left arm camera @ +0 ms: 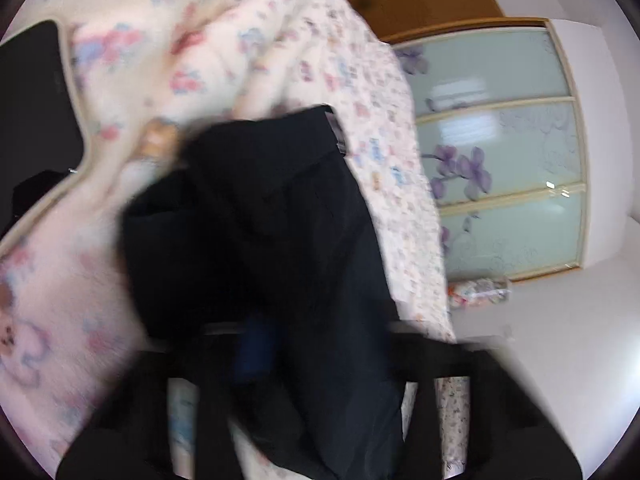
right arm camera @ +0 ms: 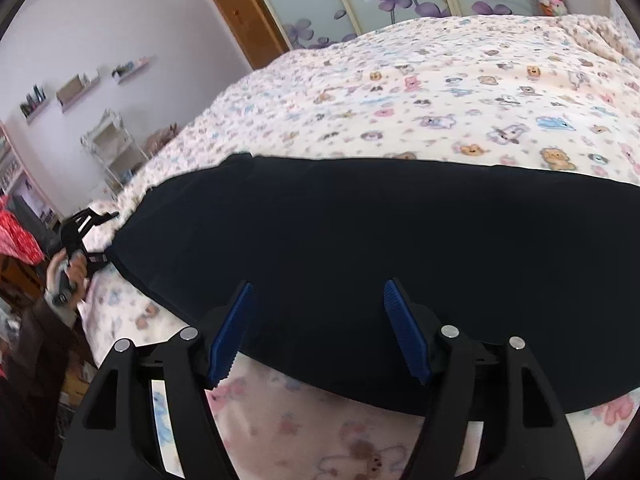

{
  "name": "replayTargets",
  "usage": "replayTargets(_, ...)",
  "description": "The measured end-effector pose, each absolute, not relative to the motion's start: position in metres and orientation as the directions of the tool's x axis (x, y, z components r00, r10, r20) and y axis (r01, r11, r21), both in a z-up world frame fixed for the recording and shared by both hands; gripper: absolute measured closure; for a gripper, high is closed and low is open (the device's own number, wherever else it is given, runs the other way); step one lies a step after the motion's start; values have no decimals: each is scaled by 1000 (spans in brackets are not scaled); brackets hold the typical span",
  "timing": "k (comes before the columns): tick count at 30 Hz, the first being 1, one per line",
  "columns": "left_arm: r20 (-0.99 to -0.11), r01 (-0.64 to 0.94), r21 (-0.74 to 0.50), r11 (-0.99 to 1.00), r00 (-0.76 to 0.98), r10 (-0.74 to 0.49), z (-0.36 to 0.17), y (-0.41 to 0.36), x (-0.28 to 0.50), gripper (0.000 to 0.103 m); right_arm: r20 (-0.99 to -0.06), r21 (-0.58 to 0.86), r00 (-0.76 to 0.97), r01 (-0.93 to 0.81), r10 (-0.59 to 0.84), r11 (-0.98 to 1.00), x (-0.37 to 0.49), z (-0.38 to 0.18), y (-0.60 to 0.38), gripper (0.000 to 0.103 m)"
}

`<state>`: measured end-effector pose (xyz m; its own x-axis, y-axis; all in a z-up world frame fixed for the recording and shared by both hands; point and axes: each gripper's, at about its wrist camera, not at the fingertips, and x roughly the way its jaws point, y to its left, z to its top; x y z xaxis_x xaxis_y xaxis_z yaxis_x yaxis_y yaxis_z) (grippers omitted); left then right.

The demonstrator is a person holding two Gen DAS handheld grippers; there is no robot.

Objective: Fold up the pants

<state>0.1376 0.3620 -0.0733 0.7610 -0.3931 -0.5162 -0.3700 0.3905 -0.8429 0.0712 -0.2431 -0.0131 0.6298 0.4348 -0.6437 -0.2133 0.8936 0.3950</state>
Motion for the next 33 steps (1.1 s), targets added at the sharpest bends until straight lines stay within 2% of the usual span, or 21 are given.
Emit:
replayTargets(2,-517,-347,-830,436,771,-371,-64,362,129,98,-646,405,621,-213,443,889,71,-14,-244,33)
replayTargets(6,-571,-317,-726,610,772,-278,-35,350,107,98,-638,414,626,-213,449,885,71,-13,-246,31)
replayTargets(10,-705,-404,-544,736,695,-140,-52,344,110,97,-633,424,631,-203,449,883,71,-13,-249,29)
replayTargets(12,-735,-425,-485,765,672,-92,-61,336,115,93,-634,427,638,-182,437,886,72,-13,-253,29)
replayTargets(14,-752,-443,-376,814,660,12,-51,320,115,91,-624,427,667,-146,408,892,70,-9,-264,29)
replayTargets(16,-740,-481,-331,812,666,92,-37,314,102,80,-596,441,715,-90,366,893,65,-1,-282,26)
replayTargets(17,-727,-508,-306,805,670,147,-30,312,92,70,-580,452,742,-49,335,891,62,3,-295,23)
replayTargets(18,-702,-519,-292,803,687,188,-22,309,82,60,-571,460,760,-16,310,888,59,5,-306,22)
replayTargets(20,-624,-501,-276,820,743,244,-4,294,61,50,-573,466,789,95,219,880,55,6,-334,22)
replayTargets(22,-567,-440,-279,854,793,223,7,273,51,36,-594,459,797,223,110,860,49,3,-362,22)
replayTargets(23,-551,-391,-297,871,815,178,11,260,49,25,-599,465,798,271,74,843,46,0,-375,22)
replayTargets(24,-549,-358,-312,880,824,141,11,251,52,19,-607,474,794,317,44,821,44,-3,-387,22)
replayTargets(26,-561,-279,-367,887,827,28,5,223,56,17,-689,449,725,452,-24,770,46,-23,-418,18)
replayTargets(27,-575,-257,-398,881,818,-21,-1,210,60,16,-739,447,674,478,11,756,52,-42,-432,18)
replayTargets(30,-610,-251,-443,861,788,-84,-24,186,72,15,-705,508,707,442,61,739,45,-42,-443,18)
replayTargets(33,-630,-270,-338,901,776,-4,-45,170,80,13,-569,609,822,392,36,690,8,-16,-457,18)
